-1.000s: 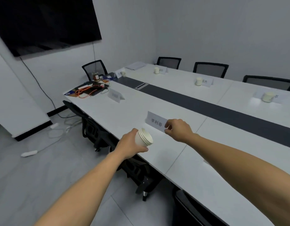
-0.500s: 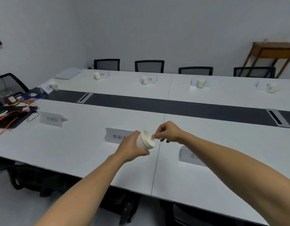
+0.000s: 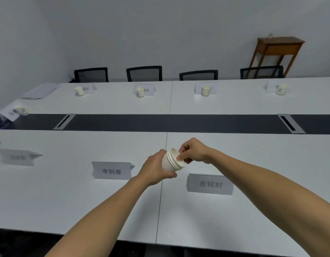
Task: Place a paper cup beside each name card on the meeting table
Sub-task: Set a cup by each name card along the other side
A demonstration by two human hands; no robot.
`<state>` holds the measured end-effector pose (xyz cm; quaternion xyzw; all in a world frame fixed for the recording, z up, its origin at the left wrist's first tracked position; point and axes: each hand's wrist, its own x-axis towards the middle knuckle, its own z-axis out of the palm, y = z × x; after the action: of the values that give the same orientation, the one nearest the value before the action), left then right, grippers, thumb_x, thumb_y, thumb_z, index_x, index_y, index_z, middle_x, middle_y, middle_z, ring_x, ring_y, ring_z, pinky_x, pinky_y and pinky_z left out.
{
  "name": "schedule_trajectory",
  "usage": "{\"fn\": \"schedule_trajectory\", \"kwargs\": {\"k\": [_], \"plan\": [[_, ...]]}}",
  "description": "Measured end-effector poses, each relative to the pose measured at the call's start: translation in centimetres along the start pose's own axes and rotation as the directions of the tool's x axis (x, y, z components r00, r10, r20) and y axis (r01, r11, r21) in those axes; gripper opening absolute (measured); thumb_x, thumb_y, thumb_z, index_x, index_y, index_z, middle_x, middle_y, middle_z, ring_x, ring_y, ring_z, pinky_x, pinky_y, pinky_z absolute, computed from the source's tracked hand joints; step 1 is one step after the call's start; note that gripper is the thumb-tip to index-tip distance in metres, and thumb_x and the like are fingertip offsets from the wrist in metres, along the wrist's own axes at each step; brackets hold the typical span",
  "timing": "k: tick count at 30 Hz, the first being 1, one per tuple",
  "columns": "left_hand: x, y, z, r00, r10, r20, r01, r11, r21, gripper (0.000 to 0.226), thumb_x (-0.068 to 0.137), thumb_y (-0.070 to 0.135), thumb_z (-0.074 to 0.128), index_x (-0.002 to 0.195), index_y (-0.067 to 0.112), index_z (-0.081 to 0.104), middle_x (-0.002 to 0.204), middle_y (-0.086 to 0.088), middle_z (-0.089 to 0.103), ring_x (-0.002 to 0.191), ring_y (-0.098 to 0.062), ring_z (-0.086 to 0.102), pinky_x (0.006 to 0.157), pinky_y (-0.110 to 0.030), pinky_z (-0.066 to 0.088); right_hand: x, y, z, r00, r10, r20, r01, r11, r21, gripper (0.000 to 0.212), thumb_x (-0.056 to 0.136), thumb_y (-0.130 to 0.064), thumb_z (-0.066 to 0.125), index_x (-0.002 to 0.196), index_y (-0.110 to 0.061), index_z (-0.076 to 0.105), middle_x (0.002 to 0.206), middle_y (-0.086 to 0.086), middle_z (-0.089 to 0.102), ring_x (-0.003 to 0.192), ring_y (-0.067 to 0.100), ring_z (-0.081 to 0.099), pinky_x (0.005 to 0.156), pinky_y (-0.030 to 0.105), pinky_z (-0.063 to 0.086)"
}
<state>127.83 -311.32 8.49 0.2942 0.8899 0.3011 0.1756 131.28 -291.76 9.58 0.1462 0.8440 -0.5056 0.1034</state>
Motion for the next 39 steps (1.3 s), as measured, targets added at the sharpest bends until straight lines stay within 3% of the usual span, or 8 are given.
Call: {"fn": "schedule_trajectory", "kwargs": {"k": [7,12,17,22,25,27,31,39], "plan": [[3.9,-0.4,1.9,0.997,-0.077,0.027,0.077,0.997,-0.015,0.064,0.065,0.035,0.086,0.117,0.026,0.050,0.105,0.004,0.062,0.090,-0.019,0.062,0.078,-0.038,0.058,2.8,3.3,-4.8,0.985,0.072,-0.158,-0.066,0.997,0.040,0.003,0.084,-0.003,0.067,0.082,-0.002,0.070,0.085,0.012,0.067,0.070,0.022,0.062,0.056,0.025,0.052],[4.8,-2.3,4.2,0.976,-0.200,0.089,0.203,0.979,-0.018,0.070,0.063,0.038,0.085,0.121,0.026,0.048,0.110,0.003,0.059,0.098,-0.023,0.059,0.084,-0.042,0.055,6.0,9.5,-8.1,0.876,0.296,-0.381,-0.282,0.955,0.093,0.002,0.087,-0.004,0.066,0.088,-0.003,0.066,0.087,0.016,0.067,0.070,0.025,0.067,0.063,0.031,0.059],[4.7,-3.6,7.0,0.949,-0.275,0.152,0.281,0.960,-0.017,0.070,0.058,0.041,0.085,0.118,0.028,0.050,0.108,0.005,0.061,0.097,-0.021,0.060,0.084,-0.043,0.056,7.5,16.8,-7.0,0.817,0.435,-0.379,-0.466,0.885,0.010,0.017,0.082,-0.006,0.069,0.096,0.003,0.068,0.085,0.019,0.072,0.079,0.034,0.074,0.079,0.048,0.061],[4.5,-4.2,8.0,0.939,-0.303,0.164,0.310,0.950,-0.020,0.070,0.057,0.040,0.084,0.117,0.027,0.051,0.108,0.005,0.062,0.098,-0.021,0.060,0.084,-0.042,0.055,7.9,19.1,-6.1,0.800,0.475,-0.367,-0.520,0.854,-0.028,0.022,0.081,-0.005,0.069,0.102,0.004,0.068,0.093,0.020,0.073,0.085,0.034,0.072,0.081,0.042,0.060],[4.2,-4.6,7.9,0.936,-0.314,0.159,0.320,0.947,-0.018,0.071,0.057,0.040,0.084,0.118,0.027,0.051,0.109,0.005,0.062,0.098,-0.021,0.061,0.085,-0.041,0.055,7.8,19.1,-5.9,0.804,0.483,-0.346,-0.545,0.832,-0.104,0.022,0.082,-0.007,0.070,0.101,0.003,0.067,0.098,0.020,0.072,0.078,0.032,0.065,0.068,0.036,0.055],[3.9,-4.8,7.6,0.938,-0.313,0.149,0.320,0.947,-0.020,0.071,0.056,0.041,0.084,0.118,0.027,0.051,0.109,0.005,0.062,0.099,-0.021,0.061,0.086,-0.042,0.055,7.4,18.7,-6.0,0.806,0.479,-0.348,-0.557,0.813,-0.172,0.014,0.084,-0.009,0.069,0.093,-0.001,0.064,0.089,0.015,0.069,0.074,0.029,0.060,0.054,0.029,0.045],[2.9,-5.1,6.4,0.948,-0.298,0.112,0.304,0.952,-0.044,0.072,0.058,0.041,0.086,0.119,0.028,0.051,0.109,0.006,0.062,0.099,-0.019,0.061,0.086,-0.042,0.055,6.2,17.1,-6.2,0.803,0.436,-0.406,-0.568,0.765,-0.303,0.010,0.088,-0.014,0.064,0.087,-0.008,0.055,0.071,0.004,0.052,0.068,0.023,0.057,0.060,0.030,0.043],[-2.6,-7.2,-0.9,0.968,-0.242,-0.066,0.234,0.965,-0.117,0.074,0.056,0.043,0.087,0.119,0.030,0.051,0.110,0.006,0.060,0.101,-0.020,0.058,0.086,-0.042,0.055,5.0,7.5,-1.7,0.898,0.187,-0.399,-0.383,0.780,-0.495,0.019,0.085,-0.016,0.058,0.099,-0.006,0.065,0.084,0.005,0.064,0.066,0.021,0.052,0.058,0.028,0.041]]}}
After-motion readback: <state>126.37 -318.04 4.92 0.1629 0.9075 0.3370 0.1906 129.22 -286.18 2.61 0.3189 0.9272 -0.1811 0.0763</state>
